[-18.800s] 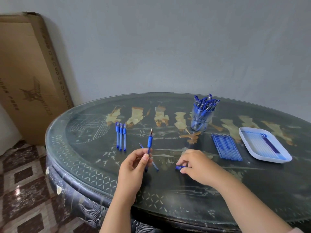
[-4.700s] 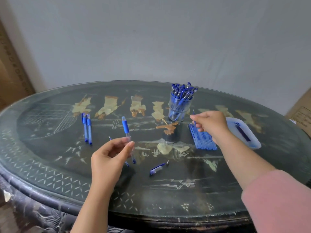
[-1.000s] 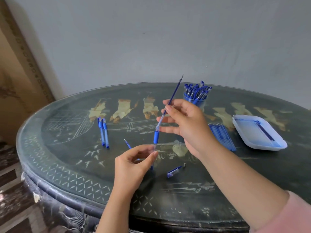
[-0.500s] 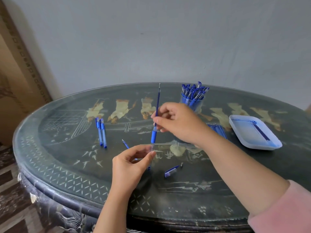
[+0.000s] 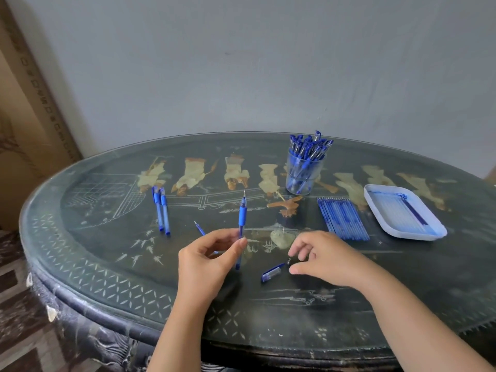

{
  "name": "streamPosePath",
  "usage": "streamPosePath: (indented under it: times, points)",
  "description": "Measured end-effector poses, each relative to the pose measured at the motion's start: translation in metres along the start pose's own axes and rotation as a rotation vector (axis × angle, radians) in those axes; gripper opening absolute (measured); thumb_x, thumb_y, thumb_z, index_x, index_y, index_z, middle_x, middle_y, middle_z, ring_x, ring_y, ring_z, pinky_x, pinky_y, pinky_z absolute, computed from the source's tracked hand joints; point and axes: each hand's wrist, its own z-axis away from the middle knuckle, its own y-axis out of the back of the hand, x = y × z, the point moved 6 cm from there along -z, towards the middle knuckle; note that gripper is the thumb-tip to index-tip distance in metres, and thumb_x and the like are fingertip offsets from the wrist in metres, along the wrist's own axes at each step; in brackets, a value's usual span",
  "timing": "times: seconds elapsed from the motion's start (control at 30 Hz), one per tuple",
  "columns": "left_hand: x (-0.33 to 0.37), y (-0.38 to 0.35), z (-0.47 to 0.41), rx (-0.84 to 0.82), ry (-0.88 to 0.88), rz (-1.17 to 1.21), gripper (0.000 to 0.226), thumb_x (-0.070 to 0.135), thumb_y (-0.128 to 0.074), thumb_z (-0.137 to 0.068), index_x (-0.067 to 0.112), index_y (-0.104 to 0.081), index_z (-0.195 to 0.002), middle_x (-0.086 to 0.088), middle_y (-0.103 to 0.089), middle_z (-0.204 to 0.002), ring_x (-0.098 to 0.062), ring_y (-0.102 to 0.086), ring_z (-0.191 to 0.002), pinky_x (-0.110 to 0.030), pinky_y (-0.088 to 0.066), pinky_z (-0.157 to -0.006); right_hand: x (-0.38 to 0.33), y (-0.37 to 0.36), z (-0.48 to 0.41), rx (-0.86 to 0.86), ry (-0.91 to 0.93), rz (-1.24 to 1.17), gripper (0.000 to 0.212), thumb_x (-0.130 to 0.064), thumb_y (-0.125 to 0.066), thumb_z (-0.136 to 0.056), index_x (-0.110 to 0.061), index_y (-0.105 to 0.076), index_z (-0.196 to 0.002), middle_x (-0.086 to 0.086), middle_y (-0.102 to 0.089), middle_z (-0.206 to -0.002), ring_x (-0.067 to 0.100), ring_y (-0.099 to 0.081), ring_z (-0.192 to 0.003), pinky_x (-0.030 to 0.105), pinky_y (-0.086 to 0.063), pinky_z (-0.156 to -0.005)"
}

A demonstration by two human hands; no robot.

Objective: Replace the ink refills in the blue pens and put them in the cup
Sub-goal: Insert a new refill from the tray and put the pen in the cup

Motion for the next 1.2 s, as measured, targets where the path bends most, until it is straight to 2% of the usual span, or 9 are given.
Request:
streamPosePath:
  times: [0.17, 0.33, 0.4, 0.5, 0.57, 0.67, 0.8, 1.03, 1.2]
  points:
    - [0.000, 0.000, 0.000, 0.001, 0.007, -0.009, 0.016, 0.011, -0.081, -0.075, 0.020, -0.078, -0.089, 0.006, -0.076, -0.082, -0.009, -0.071, -0.077, -0.015, -0.054, -0.071, -0.001, -0.003, -0.004, 0.068, 0.041, -0.029, 0.008, -0.032, -0.075, -0.082, -0.031, -0.067, -0.082, -0.012, -0.065, -0.083, 0.001, -0.058, -0.070, 0.021, -0.050, -0.071]
    - [0.001, -0.001, 0.001, -0.004, -0.002, -0.013, 0.016, 0.011, -0.081, -0.075, 0.020, -0.078, -0.088, 0.007, -0.076, -0.080, -0.005, -0.069, -0.073, -0.012, -0.051, -0.068, -0.008, 0.016, -0.002, 0.178, 0.032, -0.009, 0.005, -0.025, -0.069, -0.088, -0.026, -0.065, -0.086, -0.012, -0.063, -0.087, -0.001, -0.058, -0.079, 0.022, -0.052, -0.078]
    - [0.001, -0.002, 0.001, -0.015, -0.009, -0.027, 0.016, 0.011, -0.081, -0.075, 0.021, -0.078, -0.087, 0.007, -0.076, -0.081, -0.005, -0.069, -0.073, -0.013, -0.051, -0.068, -0.024, 0.037, 0.002, 0.276, 0.066, -0.255, 0.003, -0.021, -0.067, -0.089, -0.023, -0.065, -0.089, -0.009, -0.066, -0.087, 0.001, -0.062, -0.079, 0.021, -0.051, -0.076]
    - [0.000, -0.003, 0.001, -0.021, -0.013, -0.031, 0.015, 0.009, -0.081, -0.075, 0.019, -0.078, -0.086, 0.008, -0.076, -0.080, -0.002, -0.067, -0.070, -0.012, -0.050, -0.067, -0.064, 0.058, 0.006, 0.242, 0.210, -0.706, 0.004, -0.011, -0.066, -0.090, -0.011, -0.067, -0.094, 0.004, -0.073, -0.089, 0.011, -0.072, -0.080, 0.024, -0.057, -0.074]
    - [0.001, -0.004, 0.001, -0.028, -0.023, -0.041, 0.015, 0.007, -0.081, -0.075, 0.018, -0.079, -0.085, 0.008, -0.076, -0.079, -0.002, -0.067, -0.069, -0.011, -0.049, -0.066, -0.087, 0.066, 0.005, 0.202, 0.276, -0.781, 0.006, -0.007, -0.065, -0.091, -0.007, -0.065, -0.097, 0.009, -0.073, -0.092, 0.018, -0.074, -0.084, 0.027, -0.059, -0.074]
    - [0.001, -0.005, 0.001, -0.037, -0.031, -0.050, 0.015, 0.008, -0.081, -0.075, 0.020, -0.079, -0.085, 0.008, -0.076, -0.079, -0.003, -0.068, -0.069, -0.012, -0.050, -0.066, -0.106, 0.069, -0.002, 0.166, 0.289, -0.659, 0.007, -0.006, -0.067, -0.090, -0.005, -0.065, -0.097, 0.008, -0.071, -0.090, 0.018, -0.074, -0.083, 0.033, -0.061, -0.078]
    - [0.002, -0.005, 0.001, -0.036, -0.039, -0.048, 0.015, 0.008, -0.081, -0.075, 0.019, -0.079, -0.084, 0.008, -0.076, -0.079, -0.002, -0.067, -0.068, -0.012, -0.050, -0.065, -0.107, 0.064, -0.006, 0.113, 0.269, -0.480, 0.005, -0.007, -0.066, -0.090, -0.007, -0.066, -0.095, 0.006, -0.071, -0.089, 0.013, -0.074, -0.080, 0.033, -0.061, -0.079]
    - [0.003, -0.005, 0.001, -0.036, -0.050, -0.057, 0.015, 0.006, -0.081, -0.075, 0.019, -0.078, -0.082, 0.009, -0.076, -0.077, -0.002, -0.067, -0.067, -0.011, -0.050, -0.064, -0.103, 0.053, -0.012, 0.083, 0.257, -0.374, 0.002, -0.013, -0.068, -0.089, -0.012, -0.067, -0.089, 0.006, -0.073, -0.084, 0.011, -0.073, -0.078, 0.034, -0.061, -0.076]
    - [0.003, -0.005, 0.001, -0.045, -0.055, -0.061, 0.014, 0.008, -0.081, -0.075, 0.018, -0.079, -0.084, 0.008, -0.076, -0.078, -0.003, -0.067, -0.068, -0.011, -0.050, -0.066, -0.100, 0.049, -0.013, 0.144, 0.250, -0.364, 0.020, -0.031, -0.074, -0.084, -0.017, -0.064, -0.095, 0.001, -0.071, -0.086, 0.009, -0.072, -0.075, 0.032, -0.061, -0.070]
